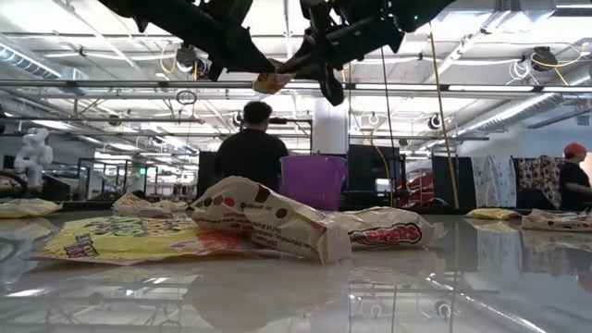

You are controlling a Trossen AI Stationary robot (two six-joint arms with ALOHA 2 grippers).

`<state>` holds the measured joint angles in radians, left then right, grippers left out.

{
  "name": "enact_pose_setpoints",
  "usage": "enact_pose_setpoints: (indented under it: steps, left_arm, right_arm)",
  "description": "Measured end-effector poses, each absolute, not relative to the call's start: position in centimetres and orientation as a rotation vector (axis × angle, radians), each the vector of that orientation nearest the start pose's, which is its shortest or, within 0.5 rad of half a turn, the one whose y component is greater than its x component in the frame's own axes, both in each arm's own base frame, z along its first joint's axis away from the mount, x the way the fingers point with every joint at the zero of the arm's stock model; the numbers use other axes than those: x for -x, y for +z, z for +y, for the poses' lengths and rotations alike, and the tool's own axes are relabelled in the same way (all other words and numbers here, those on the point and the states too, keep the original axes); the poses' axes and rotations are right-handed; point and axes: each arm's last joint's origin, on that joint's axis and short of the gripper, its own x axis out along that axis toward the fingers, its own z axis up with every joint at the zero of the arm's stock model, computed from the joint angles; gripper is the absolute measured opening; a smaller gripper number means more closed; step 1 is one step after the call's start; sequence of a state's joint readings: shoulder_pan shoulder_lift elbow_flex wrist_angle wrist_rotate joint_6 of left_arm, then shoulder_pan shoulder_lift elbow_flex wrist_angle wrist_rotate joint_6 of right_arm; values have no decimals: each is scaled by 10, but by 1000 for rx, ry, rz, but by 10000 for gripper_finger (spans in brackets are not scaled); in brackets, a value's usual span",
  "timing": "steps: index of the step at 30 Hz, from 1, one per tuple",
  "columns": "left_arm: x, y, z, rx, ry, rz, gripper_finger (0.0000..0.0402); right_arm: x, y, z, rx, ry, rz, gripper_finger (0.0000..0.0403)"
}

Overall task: Sort candy by brand, put in halloween buckets
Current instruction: Put the yellow candy into the bottom purple bucket

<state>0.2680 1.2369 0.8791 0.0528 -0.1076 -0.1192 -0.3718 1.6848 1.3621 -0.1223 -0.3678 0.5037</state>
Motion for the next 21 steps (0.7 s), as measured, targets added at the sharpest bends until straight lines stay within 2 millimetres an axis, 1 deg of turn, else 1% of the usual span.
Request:
enact_pose_setpoints:
  steps: [1,4,9,12,14,17,19,21]
  left_arm:
    - [-265,294,76,137,388,289,12]
    - [-265,292,76,101,382,314,38]
    - [-264,290,76,97,381,345,111]
    - [-263,288,75,98,380,362,152]
    - [-262,286,75,101,381,392,171]
    - [-260,281,75,105,382,443,186]
    - [-259,279,75,102,382,474,189]
    - [-258,278,76,104,387,483,189]
  right_arm:
    - [-364,304,-131,-646,-106,408,12]
    - [-364,303,-130,-651,-108,414,10]
    - [-361,305,-130,-637,-90,425,3]
    - [-352,308,-129,-629,-91,473,1]
    - [-342,311,-125,-621,-94,535,1]
    - [-320,317,-115,-641,-73,655,1]
    - [-303,323,-104,-698,-29,746,1]
    - [-286,328,-88,-774,11,847,1]
